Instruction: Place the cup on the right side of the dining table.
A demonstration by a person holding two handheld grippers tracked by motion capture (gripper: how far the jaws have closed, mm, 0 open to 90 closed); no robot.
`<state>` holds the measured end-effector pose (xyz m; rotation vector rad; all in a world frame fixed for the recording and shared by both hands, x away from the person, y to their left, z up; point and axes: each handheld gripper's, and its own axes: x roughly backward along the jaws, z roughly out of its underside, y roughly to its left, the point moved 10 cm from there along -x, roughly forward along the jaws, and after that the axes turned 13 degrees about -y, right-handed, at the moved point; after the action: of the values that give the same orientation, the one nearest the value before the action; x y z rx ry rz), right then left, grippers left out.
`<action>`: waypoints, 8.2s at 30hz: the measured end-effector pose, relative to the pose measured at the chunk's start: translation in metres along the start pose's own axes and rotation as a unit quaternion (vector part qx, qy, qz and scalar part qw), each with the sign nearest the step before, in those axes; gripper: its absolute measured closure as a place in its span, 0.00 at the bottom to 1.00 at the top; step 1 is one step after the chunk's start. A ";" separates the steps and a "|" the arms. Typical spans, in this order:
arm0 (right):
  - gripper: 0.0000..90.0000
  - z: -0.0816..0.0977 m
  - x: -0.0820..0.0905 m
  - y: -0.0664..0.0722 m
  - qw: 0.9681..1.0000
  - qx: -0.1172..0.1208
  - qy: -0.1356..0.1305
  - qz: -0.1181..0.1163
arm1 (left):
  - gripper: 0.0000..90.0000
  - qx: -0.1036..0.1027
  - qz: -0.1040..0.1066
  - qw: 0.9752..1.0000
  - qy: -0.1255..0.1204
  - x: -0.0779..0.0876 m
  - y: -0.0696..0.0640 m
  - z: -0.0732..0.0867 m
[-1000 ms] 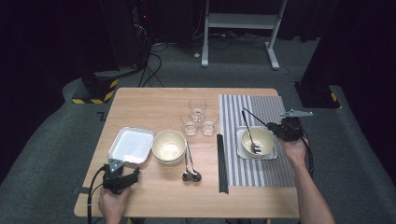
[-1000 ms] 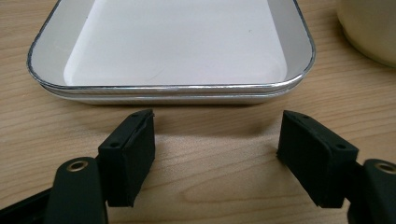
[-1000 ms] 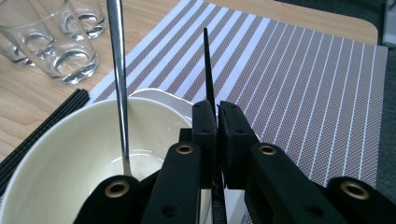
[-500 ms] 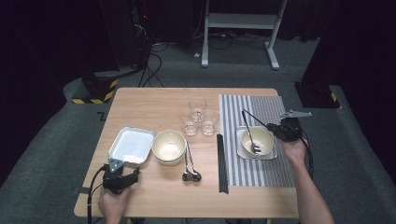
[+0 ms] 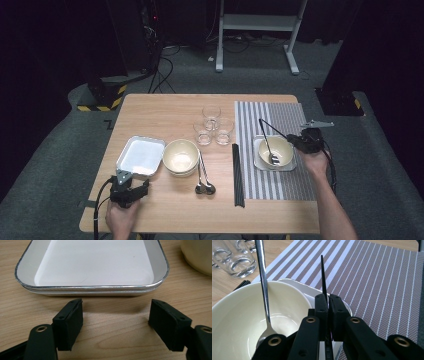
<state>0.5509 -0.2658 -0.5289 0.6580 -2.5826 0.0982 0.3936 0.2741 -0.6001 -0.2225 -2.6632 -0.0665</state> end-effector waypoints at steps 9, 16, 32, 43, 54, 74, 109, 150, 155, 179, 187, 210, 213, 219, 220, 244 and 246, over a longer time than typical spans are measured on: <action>0.96 0.004 -0.003 -0.003 1.000 -0.002 0.009 -0.001 | 0.31 0.000 0.000 1.000 0.000 0.000 0.000 0.000; 0.96 0.007 -0.004 -0.003 1.000 -0.002 0.014 -0.007 | 0.31 0.000 -0.001 1.000 0.000 0.000 0.000 0.000; 0.96 0.012 -0.003 -0.008 1.000 -0.004 0.016 -0.010 | 0.31 0.001 -0.001 1.000 -0.001 0.000 0.000 0.000; 0.96 0.016 -0.005 -0.011 1.000 -0.002 0.026 -0.010 | 0.31 0.001 -0.001 1.000 -0.001 0.000 0.000 0.000; 0.96 0.023 -0.010 -0.007 0.999 0.009 0.042 -0.017 | 0.31 0.000 -0.001 1.000 0.000 0.000 0.000 0.000; 0.96 0.037 -0.012 -0.008 0.998 0.014 0.057 -0.026 | 0.31 0.001 -0.001 1.000 -0.001 0.000 0.000 0.000; 0.96 0.040 -0.012 -0.007 0.998 0.017 0.051 -0.033 | 0.31 0.001 -0.002 1.000 -0.001 0.000 0.000 0.000; 0.85 0.025 0.018 -0.012 1.000 -0.011 -0.012 0.021 | 0.31 0.001 -0.001 1.000 -0.001 0.000 0.000 0.000; 0.83 0.026 0.029 -0.013 0.999 -0.013 -0.028 0.030 | 0.31 0.001 0.000 1.000 -0.001 0.000 0.000 0.000; 0.82 0.040 0.076 0.014 0.997 -0.014 -0.060 0.053 | 0.30 0.000 0.001 1.000 0.000 0.000 0.000 0.000; 0.81 0.043 0.092 0.025 0.996 -0.016 -0.073 0.058 | 0.30 0.001 0.002 1.000 0.000 0.000 0.000 0.000; 0.81 0.050 0.092 0.069 0.997 -0.011 -0.080 0.022 | 0.30 0.001 0.003 1.000 0.000 0.000 0.000 0.000; 0.81 0.050 0.092 0.073 0.997 -0.009 -0.080 0.017 | 0.30 0.001 0.003 1.000 0.000 0.000 0.000 0.000; 0.81 0.050 0.089 0.082 0.997 -0.007 -0.081 0.009 | 0.30 0.001 0.003 1.000 0.000 0.000 0.000 0.000; 0.81 0.050 0.088 0.084 0.997 -0.007 -0.082 0.008 | 0.30 0.001 0.003 1.000 0.000 0.000 0.000 0.000; 0.77 0.042 0.065 0.129 0.996 0.006 -0.083 -0.040 | 0.30 0.002 0.003 1.000 0.000 0.000 0.000 0.000; 0.76 0.042 0.063 0.132 0.996 0.009 -0.080 -0.042 | 0.30 0.001 0.003 1.000 0.000 0.000 0.000 0.000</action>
<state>0.4229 -0.1845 -0.5315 0.8110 -2.7040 0.0418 0.3937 0.2739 -0.5999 -0.2300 -2.6624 -0.0621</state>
